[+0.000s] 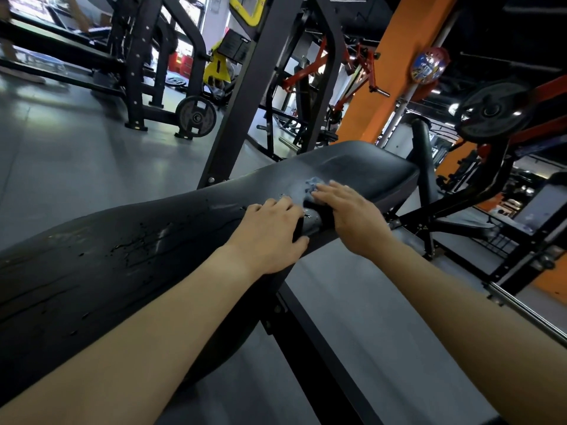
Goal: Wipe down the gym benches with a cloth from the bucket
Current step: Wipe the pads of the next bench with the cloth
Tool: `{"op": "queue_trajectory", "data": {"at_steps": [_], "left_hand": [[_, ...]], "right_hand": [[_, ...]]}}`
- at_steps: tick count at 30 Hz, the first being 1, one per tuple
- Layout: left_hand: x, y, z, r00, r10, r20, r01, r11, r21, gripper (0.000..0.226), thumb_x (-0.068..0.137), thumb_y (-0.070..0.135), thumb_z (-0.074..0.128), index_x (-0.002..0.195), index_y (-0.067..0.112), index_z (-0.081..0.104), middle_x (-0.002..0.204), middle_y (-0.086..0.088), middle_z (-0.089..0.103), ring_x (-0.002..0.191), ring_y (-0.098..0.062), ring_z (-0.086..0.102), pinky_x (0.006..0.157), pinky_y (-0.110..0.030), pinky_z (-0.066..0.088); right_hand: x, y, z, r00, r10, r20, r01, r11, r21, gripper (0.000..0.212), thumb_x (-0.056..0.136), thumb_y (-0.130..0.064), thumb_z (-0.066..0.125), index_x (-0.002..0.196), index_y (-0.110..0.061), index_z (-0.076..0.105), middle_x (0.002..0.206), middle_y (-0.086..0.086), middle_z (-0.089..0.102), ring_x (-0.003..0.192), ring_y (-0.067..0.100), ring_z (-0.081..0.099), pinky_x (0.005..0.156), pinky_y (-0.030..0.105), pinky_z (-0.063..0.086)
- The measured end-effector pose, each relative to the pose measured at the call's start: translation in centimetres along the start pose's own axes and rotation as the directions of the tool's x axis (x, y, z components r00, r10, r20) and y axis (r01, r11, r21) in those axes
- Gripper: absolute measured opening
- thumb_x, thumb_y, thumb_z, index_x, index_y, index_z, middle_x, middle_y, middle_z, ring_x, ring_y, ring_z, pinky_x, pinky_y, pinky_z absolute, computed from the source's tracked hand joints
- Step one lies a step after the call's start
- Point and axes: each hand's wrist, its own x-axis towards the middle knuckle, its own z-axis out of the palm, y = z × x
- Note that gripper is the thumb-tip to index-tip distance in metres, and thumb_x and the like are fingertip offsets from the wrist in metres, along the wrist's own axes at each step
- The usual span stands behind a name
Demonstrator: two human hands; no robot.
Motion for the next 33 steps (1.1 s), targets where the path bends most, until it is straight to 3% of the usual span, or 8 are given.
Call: {"op": "queue_trajectory", "data": {"at_steps": [4, 9, 11, 15, 19, 23, 27, 33], "left_hand": [[-0.4, 0.4, 0.3, 1.0, -0.012, 0.024, 0.013, 1.0, -0.019, 0.047, 0.1, 0.047, 0.053, 0.139, 0.02, 0.052, 0.14, 0.0, 0.051, 0.127, -0.024, 0.05, 0.109, -0.046, 0.042], [-0.5, 1.1, 0.5, 1.0, -0.017, 0.02, 0.017, 1.0, -0.022, 0.044, 0.1, 0.039, 0.054, 0.139, 0.018, 0.052, 0.14, -0.005, 0.051, 0.129, -0.026, 0.049, 0.108, -0.045, 0.042], [-0.3, 1.2, 0.7, 1.0, -0.016, 0.014, 0.017, 0.999, -0.033, 0.043, 0.1, 0.038, 0.055, 0.138, 0.018, 0.052, 0.138, -0.006, 0.051, 0.127, -0.027, 0.05, 0.107, -0.045, 0.043], [-0.4, 1.3, 1.1, 1.0, -0.017, -0.023, 0.015, 0.997, -0.071, 0.042, 0.098, 0.035, 0.058, 0.137, 0.018, 0.053, 0.135, -0.004, 0.05, 0.126, -0.026, 0.049, 0.106, -0.043, 0.044], [-0.7, 1.4, 1.5, 0.999, -0.02, -0.046, 0.016, 0.996, -0.088, 0.045, 0.099, 0.036, 0.057, 0.141, 0.019, 0.053, 0.14, -0.002, 0.049, 0.129, -0.022, 0.048, 0.109, -0.041, 0.042], [-0.7, 1.5, 1.4, 0.999, -0.025, -0.042, 0.021, 0.997, -0.08, 0.047, 0.1, 0.037, 0.057, 0.144, 0.02, 0.051, 0.143, 0.0, 0.048, 0.132, -0.02, 0.046, 0.111, -0.038, 0.038], [-0.6, 1.8, 1.5, 0.998, -0.035, -0.048, 0.031, 0.996, -0.086, 0.046, 0.099, 0.036, 0.059, 0.142, 0.02, 0.052, 0.141, 0.0, 0.049, 0.131, -0.02, 0.046, 0.109, -0.037, 0.038], [-0.4, 2.1, 2.1, 0.992, -0.065, -0.107, 0.055, 0.995, -0.088, 0.04, 0.094, 0.036, 0.061, 0.13, 0.019, 0.057, 0.128, 0.0, 0.054, 0.119, -0.021, 0.051, 0.102, -0.038, 0.044]], "right_hand": [[0.1, 1.3, 0.2, 0.938, 0.297, -0.181, -0.289, 0.955, 0.072, 0.057, 0.093, 0.005, 0.036, 0.14, -0.017, 0.058, 0.155, 0.0, 0.046, 0.152, 0.021, 0.025, 0.126, 0.038, 0.016], [-0.7, -3.9, 3.4, 0.734, 0.531, -0.423, -0.412, 0.844, 0.344, 0.057, 0.087, 0.011, 0.035, 0.129, -0.011, 0.066, 0.151, 0.002, 0.051, 0.154, 0.023, 0.019, 0.124, 0.049, 0.021], [-2.2, -5.8, 4.8, 0.724, 0.526, -0.446, -0.353, 0.838, 0.415, 0.054, 0.091, 0.007, 0.035, 0.132, -0.014, 0.065, 0.155, -0.005, 0.046, 0.155, 0.016, 0.015, 0.125, 0.045, 0.022], [-5.0, -5.7, 5.9, 0.801, 0.367, -0.473, -0.216, 0.914, 0.343, 0.058, 0.096, 0.005, 0.042, 0.147, -0.019, 0.052, 0.161, -0.011, 0.035, 0.156, 0.014, 0.012, 0.123, 0.031, 0.027], [-4.3, -2.4, 5.0, 0.739, 0.46, -0.492, -0.299, 0.878, 0.372, 0.063, 0.095, 0.012, 0.043, 0.146, -0.024, 0.053, 0.159, -0.013, 0.038, 0.154, 0.012, 0.02, 0.112, 0.004, 0.017], [-3.5, -1.2, 4.5, 0.649, 0.519, -0.556, -0.347, 0.852, 0.391, 0.049, 0.1, 0.003, 0.047, 0.142, -0.02, 0.058, 0.152, -0.012, 0.049, 0.138, 0.023, 0.039, 0.112, 0.016, 0.032], [-3.1, -3.5, 4.8, 0.503, 0.645, -0.575, -0.382, 0.763, 0.522, 0.037, 0.101, -0.006, 0.053, 0.133, -0.017, 0.066, 0.142, -0.013, 0.058, 0.101, 0.018, 0.044, 0.088, 0.022, 0.045], [-5.6, -7.1, 6.6, 0.692, 0.345, -0.634, -0.145, 0.927, 0.345, 0.037, 0.091, -0.002, 0.061, 0.125, -0.014, 0.071, 0.134, -0.007, 0.064, 0.092, 0.019, 0.044, 0.085, 0.02, 0.041]]}}
